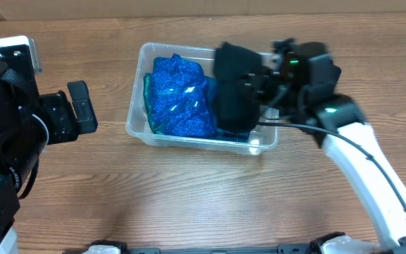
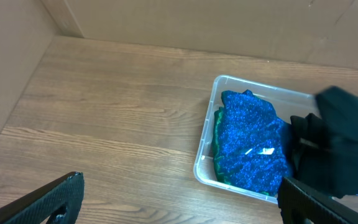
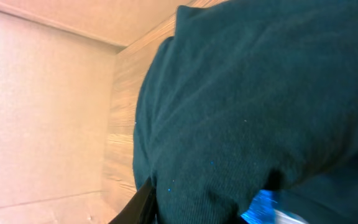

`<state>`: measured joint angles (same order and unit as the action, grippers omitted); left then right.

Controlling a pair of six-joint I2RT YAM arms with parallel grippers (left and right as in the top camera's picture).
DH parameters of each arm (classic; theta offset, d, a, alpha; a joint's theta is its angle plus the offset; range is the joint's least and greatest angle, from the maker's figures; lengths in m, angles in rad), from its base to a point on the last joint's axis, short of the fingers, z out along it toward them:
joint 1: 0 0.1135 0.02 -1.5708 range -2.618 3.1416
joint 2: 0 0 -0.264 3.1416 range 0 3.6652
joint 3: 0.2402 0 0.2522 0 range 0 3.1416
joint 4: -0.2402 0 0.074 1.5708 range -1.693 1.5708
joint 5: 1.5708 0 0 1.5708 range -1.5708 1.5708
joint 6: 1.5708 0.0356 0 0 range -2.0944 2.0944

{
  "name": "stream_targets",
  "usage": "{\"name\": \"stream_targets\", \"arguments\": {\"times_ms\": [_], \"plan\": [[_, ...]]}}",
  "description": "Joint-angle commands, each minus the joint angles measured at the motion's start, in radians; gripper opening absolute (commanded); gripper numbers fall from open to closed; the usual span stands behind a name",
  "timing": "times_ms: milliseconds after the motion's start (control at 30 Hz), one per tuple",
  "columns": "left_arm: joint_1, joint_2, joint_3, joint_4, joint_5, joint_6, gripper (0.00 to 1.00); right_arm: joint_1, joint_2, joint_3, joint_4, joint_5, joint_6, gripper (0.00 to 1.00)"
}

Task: Pack container
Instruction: 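Grasp the black garment and place it on top in the bin, then grasp the last black garment with the right gripper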

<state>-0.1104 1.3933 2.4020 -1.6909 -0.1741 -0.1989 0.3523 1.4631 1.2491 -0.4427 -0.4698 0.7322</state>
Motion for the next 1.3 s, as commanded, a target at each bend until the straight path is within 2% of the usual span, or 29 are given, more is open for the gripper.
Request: {"name": "stream_targets", "arguments": {"times_ms": [0,67,133,300,467,533,567,600,667,800,933,1267], "plan": [[0.005,-0.006,0.002,0.002,-0.016,0.020,1.00,0.066,0.072,0.000,0.056,0.143,0.124,0.22],[0.005,-0.006,0.002,0.002,-0.017,0.020,1.00,0.085,0.116,0.000,0.074,0.218,0.052,0.57],[0.005,-0.006,0.002,0.002,-0.017,0.020,1.00,0.092,0.158,0.000,0.053,0.253,-0.051,0.67],[0.005,-0.006,0.002,0.002,-0.016,0.020,1.00,0.060,0.162,0.003,-0.011,0.252,-0.177,0.69],[0.005,-0.006,0.002,0.002,-0.016,0.020,1.00,-0.056,0.035,0.005,-0.035,0.251,-0.237,0.73],[0.005,-0.006,0.002,0.002,-0.016,0.020,1.00,-0.127,-0.018,0.005,-0.045,0.248,-0.236,0.79],[0.005,-0.006,0.002,0.002,-0.016,0.020,1.00,-0.219,-0.061,0.005,-0.063,0.248,-0.236,0.84],[0.005,-0.006,0.002,0.002,-0.016,0.020,1.00,-0.315,-0.077,0.005,-0.091,0.246,-0.237,0.85],[0.005,-0.006,0.002,0.002,-0.016,0.020,1.00,-0.404,-0.069,0.005,-0.123,0.237,-0.239,0.86],[0.005,-0.006,0.002,0.002,-0.016,0.020,1.00,-0.546,0.014,0.005,-0.154,0.192,-0.327,0.95],[0.005,-0.006,0.002,0.002,-0.016,0.020,1.00,-0.615,0.154,0.005,-0.138,0.177,-0.380,0.97],[0.005,-0.006,0.002,0.002,-0.016,0.020,1.00,-0.643,0.436,0.005,0.020,0.123,-0.391,0.97]]}}
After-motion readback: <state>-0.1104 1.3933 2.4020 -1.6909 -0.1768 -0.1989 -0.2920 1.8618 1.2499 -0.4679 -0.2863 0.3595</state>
